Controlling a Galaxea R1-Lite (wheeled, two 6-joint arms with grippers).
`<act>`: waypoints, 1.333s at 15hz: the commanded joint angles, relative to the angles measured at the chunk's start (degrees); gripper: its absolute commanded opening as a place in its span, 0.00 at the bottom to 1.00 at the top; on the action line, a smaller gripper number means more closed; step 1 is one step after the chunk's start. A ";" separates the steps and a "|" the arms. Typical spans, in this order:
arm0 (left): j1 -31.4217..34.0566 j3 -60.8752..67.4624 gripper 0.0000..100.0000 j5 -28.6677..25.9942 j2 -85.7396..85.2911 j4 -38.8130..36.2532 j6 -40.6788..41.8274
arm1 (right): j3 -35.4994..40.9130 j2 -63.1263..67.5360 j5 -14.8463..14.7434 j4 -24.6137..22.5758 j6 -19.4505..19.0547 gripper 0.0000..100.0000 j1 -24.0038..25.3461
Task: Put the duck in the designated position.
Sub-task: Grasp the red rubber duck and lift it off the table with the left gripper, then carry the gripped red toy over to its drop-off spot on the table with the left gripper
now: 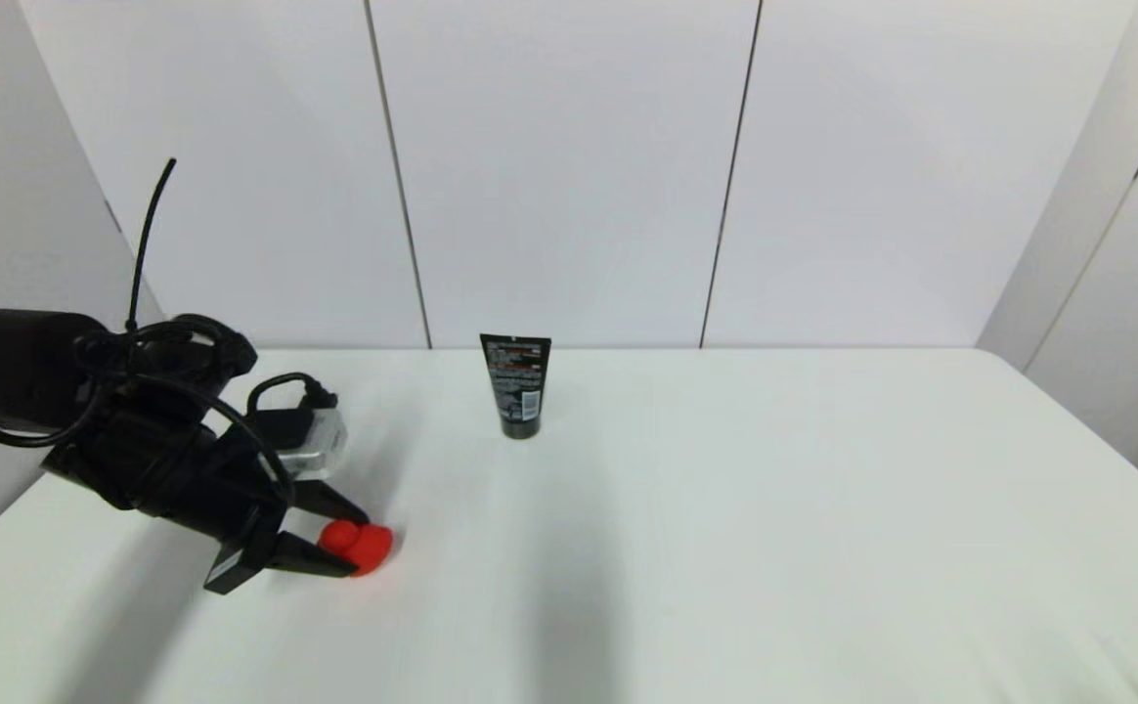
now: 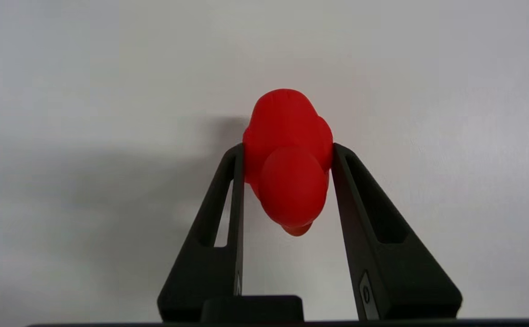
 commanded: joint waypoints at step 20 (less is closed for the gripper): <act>-25.55 -40.06 0.00 12.71 26.27 -12.67 -41.10 | 0.00 0.07 0.01 -0.02 0.05 1.00 0.01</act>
